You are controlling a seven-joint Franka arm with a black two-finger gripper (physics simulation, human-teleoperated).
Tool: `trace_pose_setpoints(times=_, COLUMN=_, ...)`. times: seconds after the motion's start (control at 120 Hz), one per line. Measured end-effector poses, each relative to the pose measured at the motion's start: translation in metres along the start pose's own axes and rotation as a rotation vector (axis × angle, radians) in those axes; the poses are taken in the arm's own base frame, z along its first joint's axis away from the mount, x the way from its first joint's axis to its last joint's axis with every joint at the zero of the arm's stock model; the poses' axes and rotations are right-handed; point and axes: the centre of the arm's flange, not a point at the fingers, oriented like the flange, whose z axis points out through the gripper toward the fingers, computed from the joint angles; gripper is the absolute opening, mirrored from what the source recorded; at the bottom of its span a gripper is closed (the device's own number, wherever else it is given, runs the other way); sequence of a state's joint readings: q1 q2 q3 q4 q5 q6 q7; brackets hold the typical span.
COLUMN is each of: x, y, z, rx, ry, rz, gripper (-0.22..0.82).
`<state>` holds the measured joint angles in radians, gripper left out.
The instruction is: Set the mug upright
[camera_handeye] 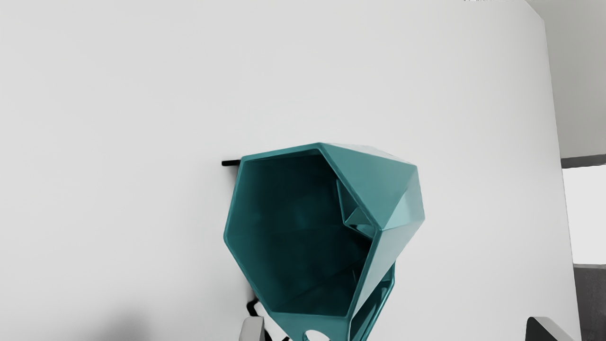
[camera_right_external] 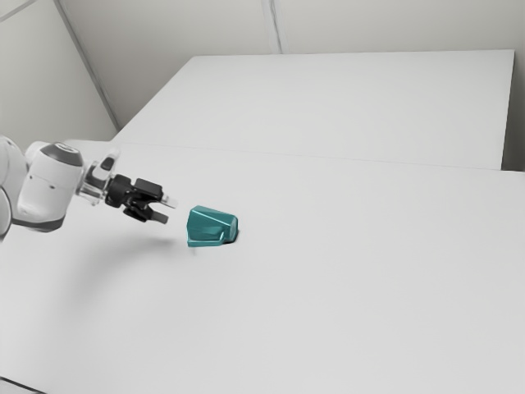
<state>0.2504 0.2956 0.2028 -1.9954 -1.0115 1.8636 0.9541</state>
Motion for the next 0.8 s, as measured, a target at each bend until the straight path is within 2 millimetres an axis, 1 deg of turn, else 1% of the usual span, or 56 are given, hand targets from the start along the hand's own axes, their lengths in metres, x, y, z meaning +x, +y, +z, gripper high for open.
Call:
trace_pose_setpoints(times=0.2, x=0.007, y=0.002, z=0.001, rx=-0.019, ry=0.01, rz=-0.001, gripper=0.6)
trace_pose_setpoints(times=0.475, x=0.013, y=0.004, z=0.016, rx=-0.044, ry=0.003, rz=0.001, gripper=0.6)
trace_pose_setpoints(times=0.592, x=0.014, y=0.003, z=0.027, rx=-0.057, ry=-0.003, rz=-0.006, gripper=0.6)
trace_pose_setpoints(times=0.8, x=0.016, y=0.004, z=0.039, rx=-0.073, ry=-0.005, rz=-0.043, gripper=0.6)
